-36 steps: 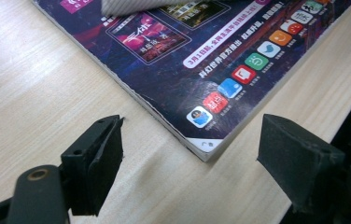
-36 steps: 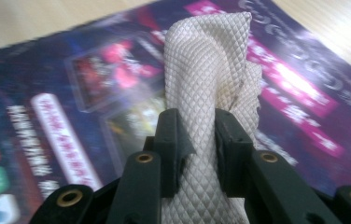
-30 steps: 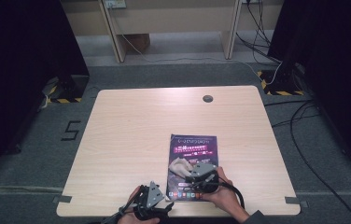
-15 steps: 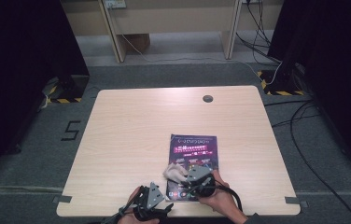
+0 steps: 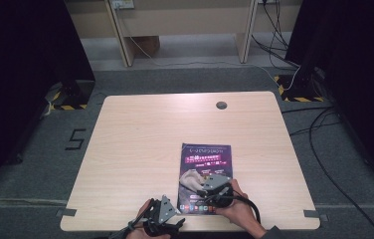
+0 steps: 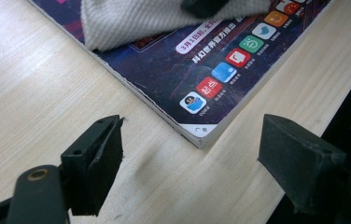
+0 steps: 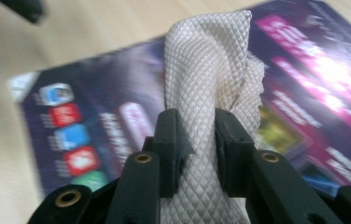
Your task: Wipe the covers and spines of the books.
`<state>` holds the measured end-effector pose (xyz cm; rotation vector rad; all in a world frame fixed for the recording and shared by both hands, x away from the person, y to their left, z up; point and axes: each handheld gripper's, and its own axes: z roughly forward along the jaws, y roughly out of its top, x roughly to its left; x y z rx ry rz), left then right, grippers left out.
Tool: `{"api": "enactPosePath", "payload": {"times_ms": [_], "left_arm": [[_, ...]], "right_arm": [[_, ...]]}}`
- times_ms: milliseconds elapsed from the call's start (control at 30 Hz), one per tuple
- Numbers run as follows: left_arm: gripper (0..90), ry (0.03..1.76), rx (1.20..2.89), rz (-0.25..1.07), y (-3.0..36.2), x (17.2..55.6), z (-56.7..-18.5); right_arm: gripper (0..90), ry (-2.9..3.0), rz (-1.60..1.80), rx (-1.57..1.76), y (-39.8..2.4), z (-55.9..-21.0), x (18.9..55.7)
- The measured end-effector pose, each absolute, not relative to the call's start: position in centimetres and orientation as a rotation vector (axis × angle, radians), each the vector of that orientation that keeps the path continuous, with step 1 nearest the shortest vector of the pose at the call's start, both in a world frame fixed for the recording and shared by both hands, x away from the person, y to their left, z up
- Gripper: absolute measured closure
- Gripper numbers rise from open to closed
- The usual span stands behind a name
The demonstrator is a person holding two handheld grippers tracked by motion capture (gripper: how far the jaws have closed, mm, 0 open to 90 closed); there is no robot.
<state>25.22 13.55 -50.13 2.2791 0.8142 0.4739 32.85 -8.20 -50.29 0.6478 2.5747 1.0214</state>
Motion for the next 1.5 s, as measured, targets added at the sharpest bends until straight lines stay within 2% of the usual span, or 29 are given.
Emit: {"api": "enactPosePath", "payload": {"times_ms": [1300, 1500], "left_arm": [[20.9, 0.842, 2.269, 0.503, 14.2, 25.1, -49.8], [20.9, 0.847, 2.267, 0.504, 14.3, 25.2, -49.8]], "right_arm": [[73.1, 2.704, 1.076, 0.469, -5.1, -50.1, 28.6], [73.9, 2.7, 1.076, 0.474, -5.4, -50.1, 29.1]]}}
